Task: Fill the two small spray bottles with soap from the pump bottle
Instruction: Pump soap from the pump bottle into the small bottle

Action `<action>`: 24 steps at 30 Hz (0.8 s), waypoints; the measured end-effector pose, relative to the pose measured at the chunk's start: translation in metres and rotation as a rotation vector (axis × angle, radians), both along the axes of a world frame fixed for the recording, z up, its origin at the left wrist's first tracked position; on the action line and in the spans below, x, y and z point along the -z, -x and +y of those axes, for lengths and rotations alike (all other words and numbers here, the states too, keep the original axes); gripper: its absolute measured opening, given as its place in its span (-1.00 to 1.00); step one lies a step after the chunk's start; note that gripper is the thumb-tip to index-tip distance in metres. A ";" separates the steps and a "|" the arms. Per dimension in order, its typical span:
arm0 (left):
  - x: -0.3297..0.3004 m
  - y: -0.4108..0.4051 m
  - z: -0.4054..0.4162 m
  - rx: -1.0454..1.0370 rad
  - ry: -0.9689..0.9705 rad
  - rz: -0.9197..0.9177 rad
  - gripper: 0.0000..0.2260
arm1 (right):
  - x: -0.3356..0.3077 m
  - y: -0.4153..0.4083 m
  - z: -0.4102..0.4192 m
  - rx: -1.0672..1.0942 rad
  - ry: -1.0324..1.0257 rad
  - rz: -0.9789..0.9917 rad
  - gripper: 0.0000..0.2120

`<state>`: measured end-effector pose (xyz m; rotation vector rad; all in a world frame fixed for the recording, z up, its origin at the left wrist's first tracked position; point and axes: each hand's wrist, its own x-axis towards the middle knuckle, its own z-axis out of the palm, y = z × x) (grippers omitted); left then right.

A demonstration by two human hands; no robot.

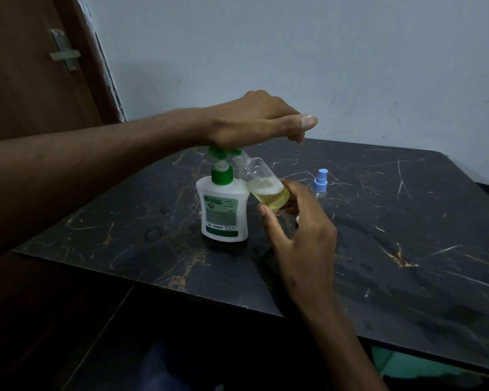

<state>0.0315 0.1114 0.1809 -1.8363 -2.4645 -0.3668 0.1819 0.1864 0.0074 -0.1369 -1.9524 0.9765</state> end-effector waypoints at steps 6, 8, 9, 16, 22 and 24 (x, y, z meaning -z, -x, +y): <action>-0.003 0.005 0.001 -0.090 -0.092 -0.082 -0.39 | -0.006 -0.003 0.002 -0.026 0.029 -0.011 -0.57; -0.002 0.010 -0.003 -0.159 -0.181 -0.146 -0.35 | -0.006 -0.005 0.001 -0.038 0.066 -0.025 -0.59; 0.000 0.014 -0.006 -0.196 -0.216 -0.183 -0.34 | -0.006 -0.006 0.001 -0.049 0.090 -0.027 -0.60; -0.002 0.019 -0.012 -0.395 -0.386 -0.354 -0.44 | -0.010 -0.007 0.003 -0.077 0.283 -0.009 -0.68; 0.003 0.025 -0.008 -0.536 -0.414 -0.387 -0.62 | -0.011 -0.008 -0.005 -0.179 0.453 -0.027 -0.72; 0.004 0.026 -0.004 -0.576 -0.415 -0.374 -0.70 | -0.010 -0.006 -0.007 -0.214 0.486 -0.037 -0.72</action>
